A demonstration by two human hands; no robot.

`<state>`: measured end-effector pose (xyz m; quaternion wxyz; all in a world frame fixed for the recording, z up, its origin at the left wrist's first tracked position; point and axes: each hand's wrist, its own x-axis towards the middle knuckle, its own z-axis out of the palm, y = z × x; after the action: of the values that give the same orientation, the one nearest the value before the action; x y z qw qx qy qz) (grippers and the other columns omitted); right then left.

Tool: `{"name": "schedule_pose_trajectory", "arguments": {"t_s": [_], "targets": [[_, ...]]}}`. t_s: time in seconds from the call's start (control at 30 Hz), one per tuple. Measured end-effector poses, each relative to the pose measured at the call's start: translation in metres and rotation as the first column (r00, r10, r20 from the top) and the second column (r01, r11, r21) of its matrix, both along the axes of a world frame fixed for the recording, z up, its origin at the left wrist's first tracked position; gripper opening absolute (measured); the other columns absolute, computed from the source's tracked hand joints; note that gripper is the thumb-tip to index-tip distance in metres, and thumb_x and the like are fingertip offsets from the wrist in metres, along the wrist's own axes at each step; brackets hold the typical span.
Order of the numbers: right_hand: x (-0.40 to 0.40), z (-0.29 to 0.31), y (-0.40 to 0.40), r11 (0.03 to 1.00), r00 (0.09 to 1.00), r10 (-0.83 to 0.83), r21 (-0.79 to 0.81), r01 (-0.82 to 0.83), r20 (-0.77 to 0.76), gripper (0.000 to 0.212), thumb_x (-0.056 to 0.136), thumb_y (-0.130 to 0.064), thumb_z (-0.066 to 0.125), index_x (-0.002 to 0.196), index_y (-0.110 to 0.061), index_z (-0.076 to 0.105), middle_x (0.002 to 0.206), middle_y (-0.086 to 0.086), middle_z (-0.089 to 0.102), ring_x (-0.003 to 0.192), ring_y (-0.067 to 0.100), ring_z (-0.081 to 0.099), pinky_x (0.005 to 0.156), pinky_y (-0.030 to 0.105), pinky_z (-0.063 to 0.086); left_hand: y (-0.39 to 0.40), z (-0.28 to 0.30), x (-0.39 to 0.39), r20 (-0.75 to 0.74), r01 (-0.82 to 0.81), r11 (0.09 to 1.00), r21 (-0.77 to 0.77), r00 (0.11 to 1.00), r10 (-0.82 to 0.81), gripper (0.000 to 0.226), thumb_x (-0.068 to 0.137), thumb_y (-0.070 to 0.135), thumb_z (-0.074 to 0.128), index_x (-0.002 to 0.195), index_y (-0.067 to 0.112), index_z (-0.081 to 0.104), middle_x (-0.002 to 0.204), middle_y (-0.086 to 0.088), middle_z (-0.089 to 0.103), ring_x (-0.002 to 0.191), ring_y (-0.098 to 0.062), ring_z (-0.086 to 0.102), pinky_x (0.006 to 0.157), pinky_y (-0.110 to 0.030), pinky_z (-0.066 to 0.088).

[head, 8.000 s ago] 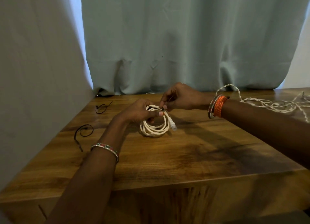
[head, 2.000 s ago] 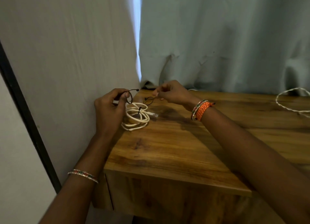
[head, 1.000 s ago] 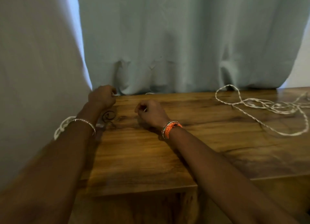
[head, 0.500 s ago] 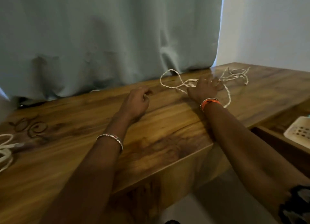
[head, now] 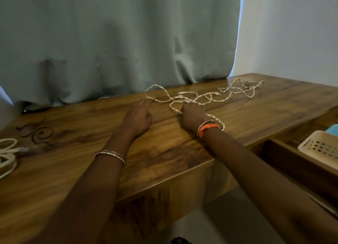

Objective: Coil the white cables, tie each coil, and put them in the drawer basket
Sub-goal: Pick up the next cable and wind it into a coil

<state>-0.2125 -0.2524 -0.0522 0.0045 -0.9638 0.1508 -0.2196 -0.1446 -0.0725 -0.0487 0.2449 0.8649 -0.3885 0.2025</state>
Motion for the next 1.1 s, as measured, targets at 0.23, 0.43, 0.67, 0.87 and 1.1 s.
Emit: {"name": "schedule_pose_trajectory", "arguments": {"t_s": [0.23,0.43,0.67,0.87,1.1], "targets": [[-0.025,0.005,0.015,0.928,0.929,0.371,0.011,-0.371,0.002,0.020,0.070,-0.024,0.060,0.083,-0.010,0.063,0.092,0.010,0.062,0.084,0.031,0.059,0.070,0.036,0.051,0.005,0.003,0.005,0.027,-0.208,0.973,0.100,0.978,0.206,0.059,0.092,0.026,0.051,0.146,0.024,0.026,0.154,-0.005,0.024,0.143,-0.026,0.016,0.114,-0.047,0.014],[-0.025,0.008,0.004,0.953,0.966,0.257,-0.159,-0.259,-0.033,0.027,0.084,-0.036,0.056,0.093,-0.013,0.066,0.102,0.010,0.063,0.102,0.028,0.055,0.092,0.037,0.038,0.013,0.009,0.001,0.164,-0.431,0.881,0.196,0.900,0.404,0.023,0.096,0.032,0.043,0.099,0.023,0.064,0.109,-0.006,0.066,0.110,-0.027,0.054,0.099,-0.044,0.027],[-0.029,0.009,0.008,0.973,0.975,-0.222,-0.057,0.223,0.024,0.032,0.089,-0.025,0.049,0.116,-0.010,0.059,0.131,0.016,0.049,0.127,0.038,0.037,0.109,0.057,0.021,0.029,0.016,-0.004,-0.027,-0.395,0.904,-0.160,0.918,0.397,0.028,0.095,0.031,0.044,0.101,0.014,0.066,0.107,-0.015,0.065,0.102,-0.037,0.057,0.077,-0.037,0.043],[-0.040,0.026,0.049,0.993,0.882,0.076,0.042,-0.107,0.465,0.033,0.065,-0.020,0.057,0.096,-0.012,0.065,0.115,0.013,0.054,0.110,0.033,0.047,0.101,0.046,0.033,0.031,0.028,-0.008,-0.218,-0.306,0.919,-0.247,0.942,0.255,0.029,0.094,0.030,0.050,0.094,0.008,0.069,0.082,-0.012,0.067,0.084,-0.032,0.063,0.065,-0.026,0.040],[-0.010,0.027,0.083,0.820,0.779,0.555,-0.031,-0.572,0.292,0.021,0.088,-0.021,0.061,0.106,-0.014,0.068,0.104,0.006,0.066,0.105,0.023,0.055,0.097,0.035,0.027,0.048,0.040,-0.013,-0.713,-0.252,0.766,-0.591,0.608,-0.349,0.016,0.092,0.002,0.045,0.105,0.009,0.052,0.063,-0.008,0.050,0.027,-0.007,0.042,0.029,-0.009,0.027]]}}
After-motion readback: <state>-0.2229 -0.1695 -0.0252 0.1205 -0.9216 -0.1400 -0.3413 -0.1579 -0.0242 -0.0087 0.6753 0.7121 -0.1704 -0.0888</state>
